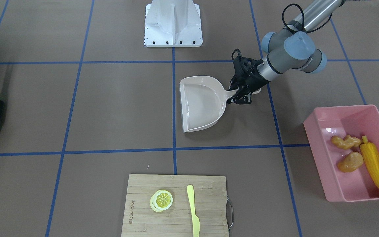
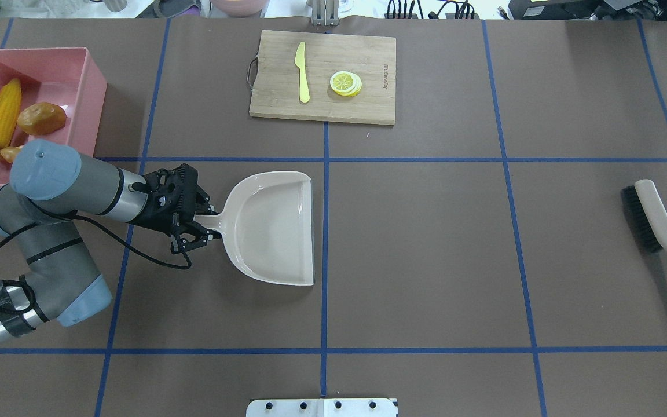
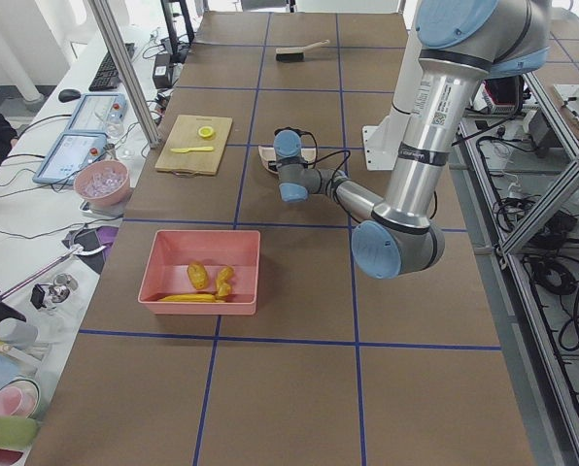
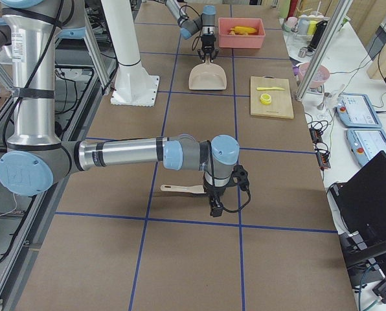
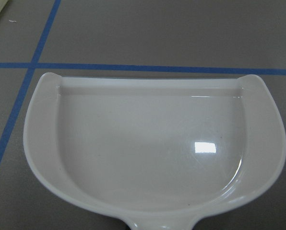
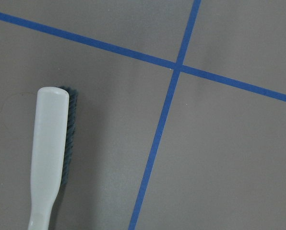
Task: Sweep and dump trash into bin
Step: 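Open the left gripper and release the dustpan handle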
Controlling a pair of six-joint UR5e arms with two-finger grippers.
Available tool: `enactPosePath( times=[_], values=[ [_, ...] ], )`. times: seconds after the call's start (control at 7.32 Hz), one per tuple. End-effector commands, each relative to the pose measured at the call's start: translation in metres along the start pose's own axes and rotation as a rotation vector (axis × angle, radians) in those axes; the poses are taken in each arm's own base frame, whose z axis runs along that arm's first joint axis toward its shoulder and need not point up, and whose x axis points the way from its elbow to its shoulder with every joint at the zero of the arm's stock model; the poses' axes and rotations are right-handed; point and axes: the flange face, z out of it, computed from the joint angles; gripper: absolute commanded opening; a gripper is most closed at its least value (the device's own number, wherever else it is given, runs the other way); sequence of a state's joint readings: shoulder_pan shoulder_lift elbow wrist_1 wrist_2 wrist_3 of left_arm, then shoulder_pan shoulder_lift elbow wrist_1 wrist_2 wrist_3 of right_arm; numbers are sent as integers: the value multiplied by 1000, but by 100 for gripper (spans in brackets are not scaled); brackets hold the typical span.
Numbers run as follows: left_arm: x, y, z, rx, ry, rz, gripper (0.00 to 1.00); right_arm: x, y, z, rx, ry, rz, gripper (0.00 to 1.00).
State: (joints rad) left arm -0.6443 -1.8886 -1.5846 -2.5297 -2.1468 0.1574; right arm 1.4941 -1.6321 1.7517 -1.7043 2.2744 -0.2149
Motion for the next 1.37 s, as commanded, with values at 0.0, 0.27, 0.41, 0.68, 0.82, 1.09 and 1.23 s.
enactPosePath(
  times=[0.0, 0.27, 0.41, 0.68, 0.82, 1.09, 1.23],
  values=[
    [3, -3, 5, -1, -7, 6, 0, 0, 0, 0, 0, 1, 0, 100],
    [4, -4, 7, -1, -6, 27, 0, 0, 0, 0, 0, 1, 0, 100],
    [4, -3, 8, -4, -5, 25, 8, 1, 0, 1, -1, 1, 0, 100],
    [7, -2, 12, -7, 3, 26, 64, 1, 1, 1, -2, 1, 2, 100],
    [7, -3, 13, -5, 5, 28, 98, 1, 1, 1, -2, 1, 1, 100],
    [9, -9, 6, 9, 5, 34, 98, 0, 0, 0, 0, 0, 0, 100],
    [15, -17, -8, 25, 5, 43, 98, 1, 0, 1, -1, 1, 0, 100]
  ],
)
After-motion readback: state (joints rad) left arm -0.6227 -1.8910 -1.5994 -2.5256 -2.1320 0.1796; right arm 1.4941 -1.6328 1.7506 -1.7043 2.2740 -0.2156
